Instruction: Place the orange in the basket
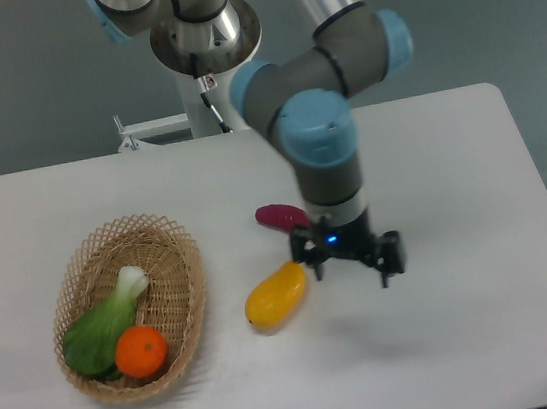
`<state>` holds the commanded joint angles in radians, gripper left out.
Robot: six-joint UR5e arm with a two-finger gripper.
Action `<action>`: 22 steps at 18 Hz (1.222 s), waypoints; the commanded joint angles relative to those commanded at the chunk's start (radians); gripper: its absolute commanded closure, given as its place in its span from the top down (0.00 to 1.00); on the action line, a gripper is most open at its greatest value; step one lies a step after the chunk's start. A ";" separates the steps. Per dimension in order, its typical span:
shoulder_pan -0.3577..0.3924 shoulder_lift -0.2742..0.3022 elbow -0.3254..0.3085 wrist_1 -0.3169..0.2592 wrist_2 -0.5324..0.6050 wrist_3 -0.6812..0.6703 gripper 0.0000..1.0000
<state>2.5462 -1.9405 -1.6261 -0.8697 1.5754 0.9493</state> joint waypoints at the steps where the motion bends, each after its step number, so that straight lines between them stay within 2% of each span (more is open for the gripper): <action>1: 0.015 -0.002 0.003 -0.002 -0.002 0.021 1.00; 5: 0.063 -0.020 0.017 -0.002 -0.002 0.133 1.00; 7: 0.071 -0.028 0.035 -0.002 -0.002 0.138 1.00; 14: 0.080 -0.031 0.026 -0.009 -0.002 0.173 1.00; 17: 0.104 -0.029 0.028 -0.043 -0.008 0.248 1.00; 22: 0.118 -0.029 0.025 -0.043 -0.025 0.258 1.00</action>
<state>2.6645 -1.9696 -1.6015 -0.9127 1.5509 1.2073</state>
